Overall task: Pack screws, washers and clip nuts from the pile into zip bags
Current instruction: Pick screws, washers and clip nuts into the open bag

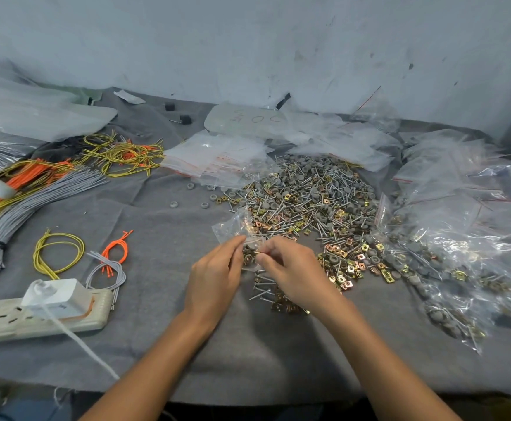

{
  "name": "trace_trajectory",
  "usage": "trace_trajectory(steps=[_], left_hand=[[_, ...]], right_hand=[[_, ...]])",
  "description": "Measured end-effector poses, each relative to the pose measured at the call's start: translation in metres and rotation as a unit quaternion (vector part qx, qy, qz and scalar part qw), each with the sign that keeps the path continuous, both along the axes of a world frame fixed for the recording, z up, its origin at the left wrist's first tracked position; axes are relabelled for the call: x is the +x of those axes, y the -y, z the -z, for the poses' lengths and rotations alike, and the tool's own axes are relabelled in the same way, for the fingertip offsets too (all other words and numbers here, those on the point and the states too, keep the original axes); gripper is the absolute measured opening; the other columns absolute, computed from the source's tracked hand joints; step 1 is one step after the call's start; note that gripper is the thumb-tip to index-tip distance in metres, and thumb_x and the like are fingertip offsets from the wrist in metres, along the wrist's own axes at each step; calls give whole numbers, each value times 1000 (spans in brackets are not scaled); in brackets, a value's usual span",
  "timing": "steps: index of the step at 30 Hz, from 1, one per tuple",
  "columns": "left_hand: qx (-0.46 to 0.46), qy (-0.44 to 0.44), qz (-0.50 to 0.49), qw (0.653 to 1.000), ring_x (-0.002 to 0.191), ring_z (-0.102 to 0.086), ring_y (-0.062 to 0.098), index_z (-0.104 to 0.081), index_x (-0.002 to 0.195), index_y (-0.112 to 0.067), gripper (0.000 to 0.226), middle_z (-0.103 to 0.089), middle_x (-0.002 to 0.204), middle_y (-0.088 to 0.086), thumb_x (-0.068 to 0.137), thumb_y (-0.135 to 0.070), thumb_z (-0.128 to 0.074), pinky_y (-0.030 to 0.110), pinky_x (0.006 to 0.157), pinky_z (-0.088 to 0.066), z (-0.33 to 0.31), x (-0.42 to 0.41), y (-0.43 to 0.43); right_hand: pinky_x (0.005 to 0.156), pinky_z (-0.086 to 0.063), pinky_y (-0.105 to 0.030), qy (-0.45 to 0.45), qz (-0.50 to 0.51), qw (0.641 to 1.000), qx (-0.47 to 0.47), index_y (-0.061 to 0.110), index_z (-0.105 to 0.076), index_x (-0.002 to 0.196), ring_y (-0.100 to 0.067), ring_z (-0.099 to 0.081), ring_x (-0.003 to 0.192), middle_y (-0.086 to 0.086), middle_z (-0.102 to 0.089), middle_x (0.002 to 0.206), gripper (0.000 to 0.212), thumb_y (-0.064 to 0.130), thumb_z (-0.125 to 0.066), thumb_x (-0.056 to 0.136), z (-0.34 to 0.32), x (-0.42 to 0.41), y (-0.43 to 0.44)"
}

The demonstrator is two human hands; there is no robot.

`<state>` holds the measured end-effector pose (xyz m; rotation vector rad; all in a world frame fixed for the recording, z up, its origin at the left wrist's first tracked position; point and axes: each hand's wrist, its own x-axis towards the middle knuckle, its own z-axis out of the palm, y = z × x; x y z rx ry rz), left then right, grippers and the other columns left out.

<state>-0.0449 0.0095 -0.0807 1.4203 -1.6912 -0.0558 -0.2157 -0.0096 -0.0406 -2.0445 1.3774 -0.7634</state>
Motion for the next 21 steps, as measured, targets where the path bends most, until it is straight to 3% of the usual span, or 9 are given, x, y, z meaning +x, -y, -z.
trace_trajectory(steps=[3,7,12,15,17,19,21], left_hand=[[-3,4,-1,1000,102,-70,17,-71,121,-10,28,-73,118,2,96,-17,-60,26,88,-50,0,0,0],[-2,6,-2,1000,101,-71,18,-72,119,-11,27,-74,116,2,95,-16,-61,29,86,-51,1,0,0],[11,14,8,1000,101,-71,17,-71,122,-14,27,-74,117,0,95,-13,-67,30,87,-53,-2,0,-1],[51,11,27,998,101,-70,21,-65,131,-21,32,-74,114,-2,99,-24,-63,39,83,-57,-9,-2,-5],[82,16,28,996,87,-67,19,-55,135,-30,39,-70,93,-7,97,-35,-63,40,73,-55,-13,-3,-11],[107,19,20,994,77,-59,11,-45,125,-37,41,-57,82,-15,91,-44,-66,34,65,-50,-15,-2,-17],[124,45,12,991,83,-56,9,-45,114,-38,40,-53,90,-20,85,-50,-69,32,67,-49,-12,1,-24]], right_hand=[[69,-35,-30,-93,16,992,-86,28,-62,95,-6,-50,77,17,-50,80,7,34,-63,96,4,14,1],[67,-41,-34,-166,34,972,-163,26,-63,94,-19,-60,88,9,-62,92,14,40,-62,96,8,23,5],[62,-44,-30,-92,73,980,-159,32,-55,91,-8,-53,72,15,-56,83,15,44,-63,95,8,12,5],[74,-50,-37,-92,56,990,-93,34,-50,111,-14,-59,86,12,-56,99,24,38,-66,94,4,6,9],[81,-50,-39,-113,53,990,-64,33,-54,120,-18,-59,93,8,-59,105,25,37,-62,97,2,6,13],[78,-48,-36,-108,61,991,-57,32,-59,117,-15,-60,88,8,-63,100,18,34,-58,99,1,8,17],[64,-45,-30,-91,62,993,-41,33,-60,112,-7,-59,71,11,-66,89,12,32,-57,100,3,7,18]])
